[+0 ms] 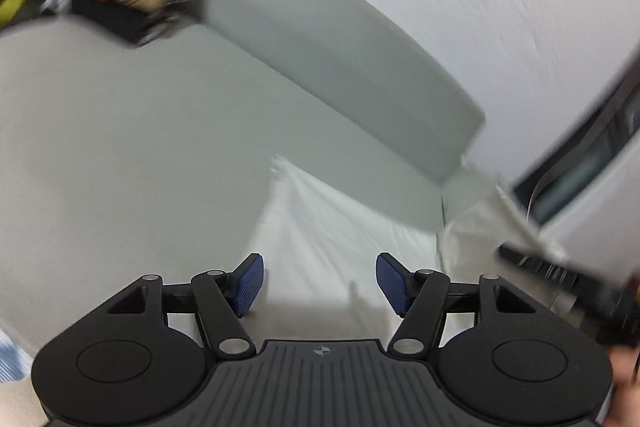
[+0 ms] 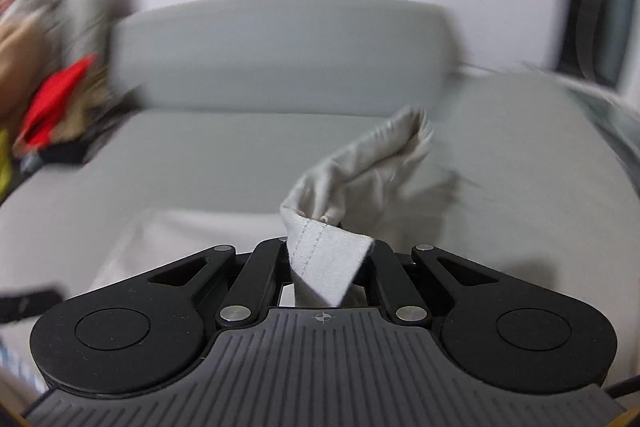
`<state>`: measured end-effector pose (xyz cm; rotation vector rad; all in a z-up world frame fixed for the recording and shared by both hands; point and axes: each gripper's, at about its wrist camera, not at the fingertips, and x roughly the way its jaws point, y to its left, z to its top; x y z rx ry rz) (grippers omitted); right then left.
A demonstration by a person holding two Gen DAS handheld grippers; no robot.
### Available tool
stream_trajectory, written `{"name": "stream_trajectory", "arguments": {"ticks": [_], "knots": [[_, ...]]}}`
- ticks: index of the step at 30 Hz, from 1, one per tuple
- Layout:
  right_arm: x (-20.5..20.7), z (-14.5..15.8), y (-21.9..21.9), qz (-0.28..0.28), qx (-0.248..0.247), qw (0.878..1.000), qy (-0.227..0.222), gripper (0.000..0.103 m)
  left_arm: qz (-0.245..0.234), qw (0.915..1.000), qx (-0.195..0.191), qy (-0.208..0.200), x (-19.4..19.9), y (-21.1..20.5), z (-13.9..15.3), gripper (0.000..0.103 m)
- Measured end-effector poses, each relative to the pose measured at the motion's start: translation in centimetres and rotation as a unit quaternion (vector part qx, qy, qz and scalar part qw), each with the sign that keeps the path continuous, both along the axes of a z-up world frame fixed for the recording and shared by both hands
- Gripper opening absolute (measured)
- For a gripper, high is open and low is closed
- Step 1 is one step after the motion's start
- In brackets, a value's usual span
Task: Fold clothes
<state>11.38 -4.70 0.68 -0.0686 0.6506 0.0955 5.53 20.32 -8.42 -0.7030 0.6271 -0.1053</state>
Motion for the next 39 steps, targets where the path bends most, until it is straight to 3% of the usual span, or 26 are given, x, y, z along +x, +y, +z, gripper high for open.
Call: {"name": "stream_trajectory", "arguments": {"ticks": [4, 9, 16, 24, 27, 28, 30, 32, 33, 39], "knots": [[-0.4, -4.9, 7.2, 0.072, -0.020, 0.995, 0.062, 0.004, 0.057, 0.9965, -0.054, -0.027, -2.0, 2.8, -0.5, 0.060], [-0.2, -8.0, 9.6, 0.087, -0.051, 0.991, 0.093, 0.004, 0.074, 0.9948, -0.068, -0.020, -2.8, 3.8, -1.0, 0.061], [-0.3, -4.4, 7.3, 0.041, 0.070, 0.990, 0.114, 0.004, 0.074, 0.9932, -0.086, -0.025, -2.8, 4.1, -1.0, 0.061], [-0.5, -4.0, 9.2, 0.059, 0.088, 0.986, 0.129, 0.004, 0.071, 0.9944, -0.074, -0.026, -2.2, 3.5, -0.9, 0.061], [-1.1, -4.2, 9.6, 0.092, 0.095, 0.982, 0.133, 0.005, 0.080, 0.9932, -0.079, -0.032, -2.6, 4.0, -1.0, 0.061], [-1.3, -4.3, 9.7, 0.113, 0.096, 0.979, 0.138, 0.006, 0.084, 0.9924, -0.083, -0.035, -2.7, 4.2, -1.0, 0.061], [-1.6, -4.8, 9.7, 0.160, 0.102, 0.969, 0.158, 0.033, 0.090, 0.9909, -0.091, -0.040, -3.2, 4.5, -1.0, 0.061], [-2.1, -4.9, 9.2, 0.179, 0.111, 0.961, 0.177, 0.055, 0.094, 0.9902, -0.095, -0.041, -3.3, 4.7, -1.0, 0.061], [-2.5, -4.7, 8.5, 0.178, 0.114, 0.961, 0.178, 0.060, 0.095, 0.9902, -0.094, -0.041, -3.4, 4.7, -1.0, 0.062], [-5.6, -3.4, 0.6, 0.141, 0.152, 0.962, 0.177, 0.059, 0.079, 0.9932, -0.075, -0.043, -3.2, 3.8, -0.6, 0.062]]}}
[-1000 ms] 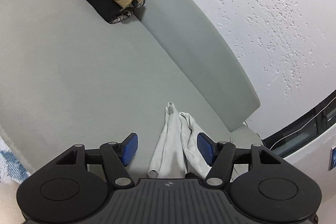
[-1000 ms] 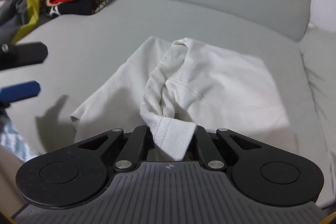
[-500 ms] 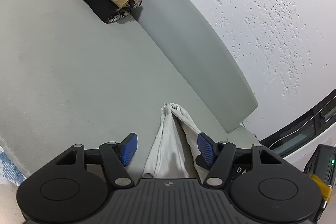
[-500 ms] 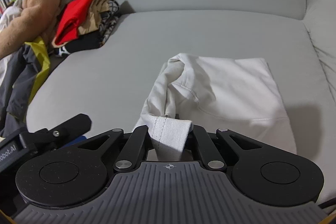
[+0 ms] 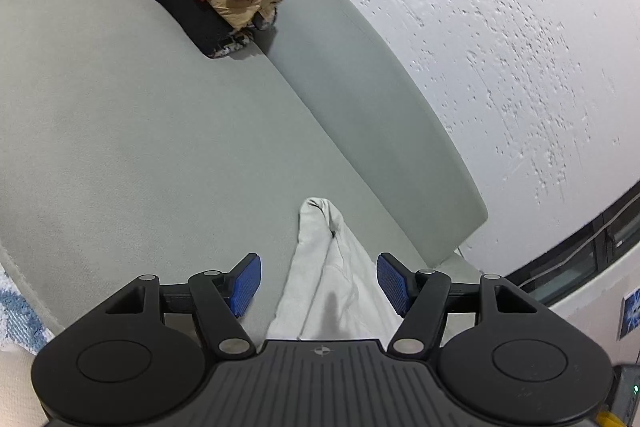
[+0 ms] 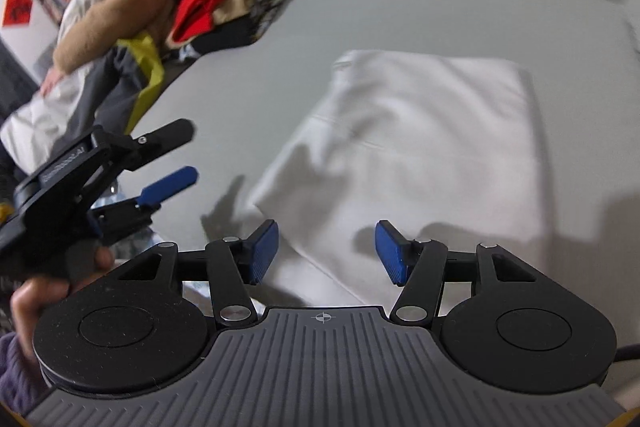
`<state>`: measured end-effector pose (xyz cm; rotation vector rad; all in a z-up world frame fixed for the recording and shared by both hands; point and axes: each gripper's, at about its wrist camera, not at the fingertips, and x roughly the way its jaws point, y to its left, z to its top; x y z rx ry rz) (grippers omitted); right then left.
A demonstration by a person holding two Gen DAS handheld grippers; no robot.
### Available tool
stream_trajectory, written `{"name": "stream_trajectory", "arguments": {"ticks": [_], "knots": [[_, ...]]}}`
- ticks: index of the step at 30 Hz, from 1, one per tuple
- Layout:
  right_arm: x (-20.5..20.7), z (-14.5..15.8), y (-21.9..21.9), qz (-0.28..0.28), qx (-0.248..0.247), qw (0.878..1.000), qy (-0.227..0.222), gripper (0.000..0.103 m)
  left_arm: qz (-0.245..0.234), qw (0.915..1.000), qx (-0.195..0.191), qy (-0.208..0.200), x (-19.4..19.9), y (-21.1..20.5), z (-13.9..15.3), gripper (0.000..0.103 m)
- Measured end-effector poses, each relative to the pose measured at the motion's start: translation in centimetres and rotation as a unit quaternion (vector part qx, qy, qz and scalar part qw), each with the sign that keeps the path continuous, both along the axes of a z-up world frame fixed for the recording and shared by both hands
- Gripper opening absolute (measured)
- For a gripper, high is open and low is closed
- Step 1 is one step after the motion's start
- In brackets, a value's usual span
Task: Fold clothes
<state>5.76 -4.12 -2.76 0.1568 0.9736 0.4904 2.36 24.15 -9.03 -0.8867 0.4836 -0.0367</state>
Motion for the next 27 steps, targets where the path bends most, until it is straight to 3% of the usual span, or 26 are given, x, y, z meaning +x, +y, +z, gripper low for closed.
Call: {"name": "stream_trajectory", "arguments": {"ticks": [3, 5, 8, 11, 15, 17, 20, 25, 27], "knots": [[-1.6, 0.4, -4.7, -0.059, -0.008, 0.998, -0.036, 0.048, -0.031, 0.9990, 0.030, -0.009, 0.6, -1.6, 0.5, 0.055], [-2.3, 0.1, -7.0, -0.099, -0.027, 0.993, -0.061, 0.036, -0.060, 0.9964, 0.058, -0.015, 1.2, -3.1, 0.8, 0.043], [-2.5, -0.8, -8.0, -0.107, -0.042, 0.991, -0.066, 0.034, -0.118, 0.9882, 0.097, -0.013, 2.4, -6.0, 0.9, 0.027], [-2.3, -1.5, -6.5, -0.073, -0.058, 0.991, -0.098, 0.034, -0.164, 0.9771, 0.136, 0.004, 3.7, -8.9, 0.7, 0.019], [-1.7, -3.5, -3.2, -0.003, -0.152, 0.978, -0.139, 0.034, -0.156, 0.9628, 0.211, 0.064, 5.0, -11.7, -0.2, 0.018], [-1.5, -5.1, -3.2, 0.003, -0.190, 0.974, -0.125, 0.034, -0.146, 0.9530, 0.243, 0.105, 5.3, -12.2, -0.8, 0.005], [-1.8, -5.5, -5.4, -0.024, -0.157, 0.982, -0.105, 0.035, -0.143, 0.9431, 0.270, 0.131, 5.2, -12.4, -1.4, 0.006], [-2.3, -4.4, -8.5, -0.059, -0.084, 0.993, -0.059, 0.036, -0.142, 0.9622, 0.200, 0.119, 4.1, -10.3, -1.3, 0.007], [-2.7, -3.8, -9.4, -0.075, -0.052, 0.995, -0.049, 0.045, -0.139, 0.9707, 0.171, 0.097, 3.0, -9.7, -0.7, 0.013]]}}
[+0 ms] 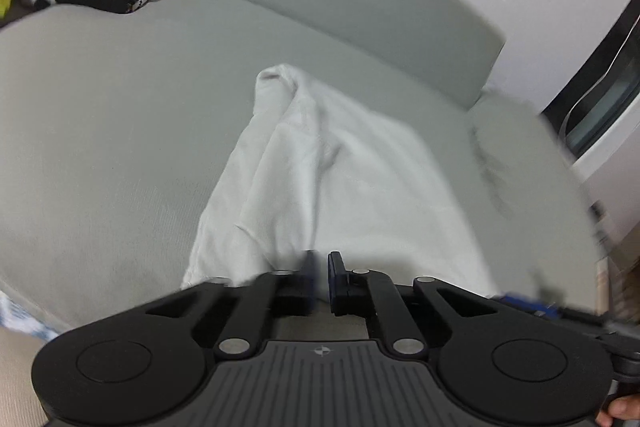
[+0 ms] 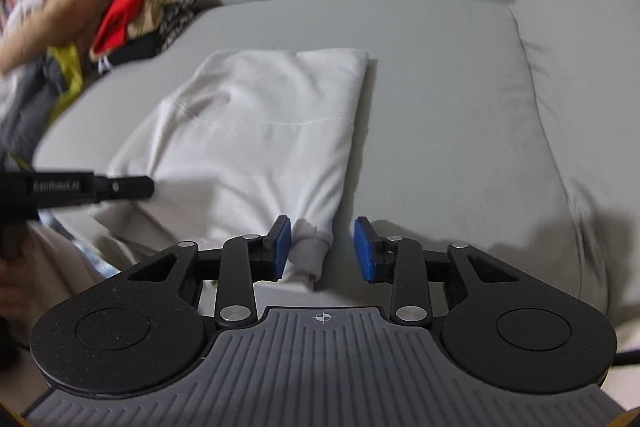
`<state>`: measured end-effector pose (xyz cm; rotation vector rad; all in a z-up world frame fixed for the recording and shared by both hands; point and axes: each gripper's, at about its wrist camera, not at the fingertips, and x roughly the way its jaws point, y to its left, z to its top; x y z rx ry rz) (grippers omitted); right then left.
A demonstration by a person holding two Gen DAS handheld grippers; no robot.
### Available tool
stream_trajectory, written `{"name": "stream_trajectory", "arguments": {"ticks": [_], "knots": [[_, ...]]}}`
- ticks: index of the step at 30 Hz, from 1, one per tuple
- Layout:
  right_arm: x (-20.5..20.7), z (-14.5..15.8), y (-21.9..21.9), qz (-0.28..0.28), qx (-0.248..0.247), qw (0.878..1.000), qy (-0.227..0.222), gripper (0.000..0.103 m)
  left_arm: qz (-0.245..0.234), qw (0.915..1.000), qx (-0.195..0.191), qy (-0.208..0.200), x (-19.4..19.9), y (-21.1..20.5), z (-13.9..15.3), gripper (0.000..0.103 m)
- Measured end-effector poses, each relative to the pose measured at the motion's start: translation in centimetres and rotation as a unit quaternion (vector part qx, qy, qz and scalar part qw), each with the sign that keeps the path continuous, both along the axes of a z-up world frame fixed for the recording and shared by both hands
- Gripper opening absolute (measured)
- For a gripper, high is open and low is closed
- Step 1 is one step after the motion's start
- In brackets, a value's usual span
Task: Fold clothes
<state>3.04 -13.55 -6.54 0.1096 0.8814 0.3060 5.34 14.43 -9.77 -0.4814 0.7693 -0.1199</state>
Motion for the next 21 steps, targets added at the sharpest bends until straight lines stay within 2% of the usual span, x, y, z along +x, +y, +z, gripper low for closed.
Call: {"name": "stream_trajectory", "arguments": {"ticks": [3, 7, 11, 12, 13, 14, 15, 17, 21], "knots": [[-0.3, 0.7, -1.4, -0.020, 0.041, 0.999, -0.004, 0.045, 0.001, 0.9993, -0.023, -0.030, -0.7, 0.2, 0.7, 0.017], [-0.2, 1.1, -2.2, -0.041, 0.069, 0.997, -0.011, 0.045, -0.001, 0.9987, -0.020, -0.048, -0.5, -0.4, 1.2, 0.023], [-0.1, 0.9, -2.4, -0.057, 0.079, 0.995, -0.026, 0.044, -0.017, 0.9974, -0.021, -0.066, -0.2, -1.1, 1.7, 0.022], [-0.1, 1.0, -2.6, -0.062, 0.081, 0.994, -0.034, 0.038, -0.020, 0.9968, -0.025, -0.074, -0.1, -1.2, 1.9, 0.021], [0.1, 1.0, -2.9, -0.064, 0.084, 0.993, -0.043, 0.027, -0.021, 0.9960, -0.030, -0.082, 0.0, -1.2, 2.2, 0.019], [0.4, 1.0, -3.1, -0.062, 0.087, 0.993, -0.049, 0.004, -0.022, 0.9951, -0.034, -0.090, 0.2, -1.1, 2.5, 0.016], [1.0, 1.0, -3.3, -0.063, 0.088, 0.993, -0.049, 0.003, -0.023, 0.9944, -0.038, -0.096, 0.4, -1.1, 2.8, 0.016], [2.3, 1.0, -3.8, -0.072, 0.098, 0.992, -0.044, 0.003, -0.022, 0.9949, -0.035, -0.092, 1.4, -1.0, 3.3, 0.008], [5.7, 1.0, -3.9, -0.056, 0.146, 0.987, -0.025, 0.005, -0.028, 0.9954, -0.044, -0.080, 4.0, -0.9, 3.9, 0.006]]}}
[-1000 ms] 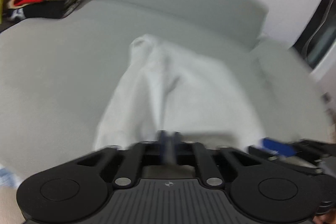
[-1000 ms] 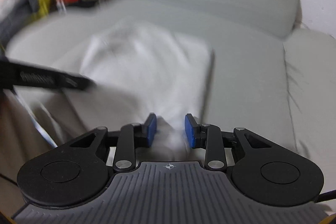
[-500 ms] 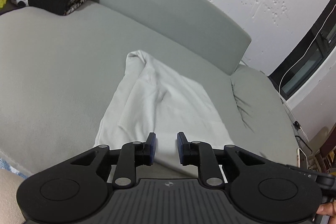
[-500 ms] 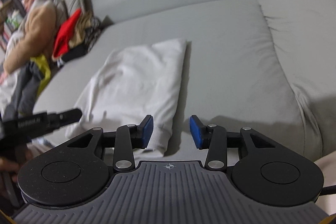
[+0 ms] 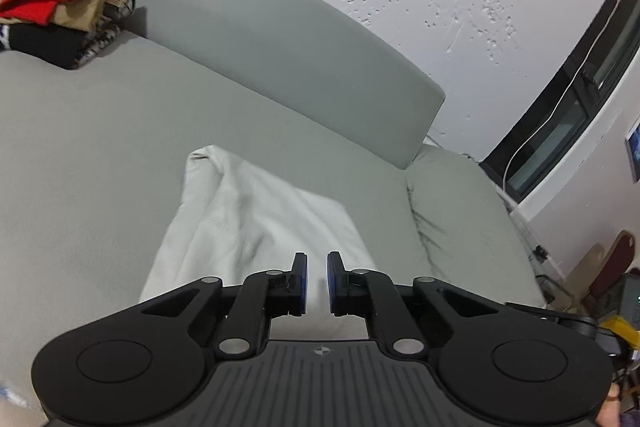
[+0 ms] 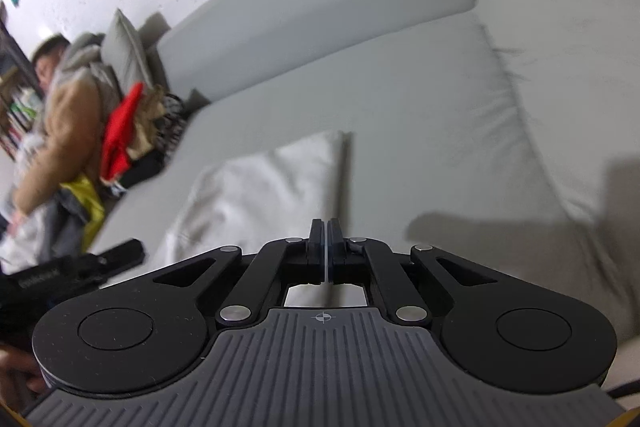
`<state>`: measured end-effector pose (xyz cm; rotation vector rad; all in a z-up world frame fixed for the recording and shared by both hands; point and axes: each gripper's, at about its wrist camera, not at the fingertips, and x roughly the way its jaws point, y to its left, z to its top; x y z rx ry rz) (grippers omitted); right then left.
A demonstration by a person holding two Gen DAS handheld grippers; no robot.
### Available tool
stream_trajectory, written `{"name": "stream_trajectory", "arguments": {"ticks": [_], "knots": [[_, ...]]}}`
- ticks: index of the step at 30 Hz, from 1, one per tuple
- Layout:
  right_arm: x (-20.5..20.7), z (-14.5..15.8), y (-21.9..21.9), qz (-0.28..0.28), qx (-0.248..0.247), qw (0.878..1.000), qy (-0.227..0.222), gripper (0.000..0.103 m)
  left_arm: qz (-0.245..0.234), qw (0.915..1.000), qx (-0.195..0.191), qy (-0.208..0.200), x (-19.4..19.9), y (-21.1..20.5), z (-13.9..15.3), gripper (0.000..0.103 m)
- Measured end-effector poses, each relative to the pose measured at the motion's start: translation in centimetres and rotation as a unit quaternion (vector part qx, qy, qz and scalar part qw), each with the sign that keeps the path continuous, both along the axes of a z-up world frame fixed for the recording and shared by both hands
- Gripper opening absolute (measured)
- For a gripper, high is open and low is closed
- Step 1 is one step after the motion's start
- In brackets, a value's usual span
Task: Fold clothes
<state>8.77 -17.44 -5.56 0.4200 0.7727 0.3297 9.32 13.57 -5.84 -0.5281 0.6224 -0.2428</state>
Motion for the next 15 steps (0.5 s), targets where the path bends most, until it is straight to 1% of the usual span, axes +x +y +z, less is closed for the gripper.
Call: {"name": "stream_trajectory", "arguments": {"ticks": [1, 3, 6, 7, 8, 9, 10, 11, 12, 13, 15], "knots": [[1.1, -0.2, 0.3, 0.015, 0.010, 1.000, 0.005, 0.006, -0.003, 1.0000, 0.002, 0.004, 0.9, -0.1, 0.0, 0.006], [3.5, -0.9, 1.4, 0.044, 0.017, 0.999, 0.017, 0.011, -0.006, 0.9995, 0.028, 0.015, 3.1, -0.4, -0.2, 0.007], [7.1, -2.4, 3.4, 0.079, 0.023, 0.996, 0.030, 0.011, 0.008, 0.9980, 0.058, 0.024, 6.2, -0.2, -1.4, 0.006], [8.3, -3.1, 4.0, 0.093, 0.031, 0.995, 0.036, 0.011, 0.025, 0.9966, 0.073, 0.029, 6.7, 0.1, -2.1, 0.002], [9.5, -3.9, 4.4, 0.105, 0.042, 0.992, 0.048, 0.011, 0.046, 0.9945, 0.084, 0.043, 6.9, 0.6, -3.0, 0.000], [10.7, -4.9, 4.7, 0.114, 0.053, 0.990, 0.063, 0.011, 0.067, 0.9923, 0.083, 0.063, 6.9, 1.4, -4.0, 0.000], [11.8, -5.9, 4.8, 0.117, 0.063, 0.988, 0.076, 0.011, 0.086, 0.9903, 0.072, 0.082, 6.7, 2.2, -5.0, 0.000], [13.0, -6.9, 4.5, 0.111, 0.072, 0.988, 0.083, 0.003, 0.095, 0.9897, 0.050, 0.094, 6.5, 3.1, -5.8, 0.002], [14.0, -7.6, 4.0, 0.099, 0.087, 0.988, 0.083, 0.001, 0.096, 0.9902, 0.035, 0.095, 6.5, 3.6, -5.9, 0.002], [15.0, -8.2, 3.3, 0.075, 0.100, 0.989, 0.080, 0.001, 0.096, 0.9904, 0.026, 0.095, 6.5, 3.9, -6.1, 0.003], [16.8, -9.3, 2.0, 0.019, 0.102, 0.992, 0.067, 0.000, 0.086, 0.9908, 0.056, 0.089, 6.6, 3.4, -6.2, 0.004]]}}
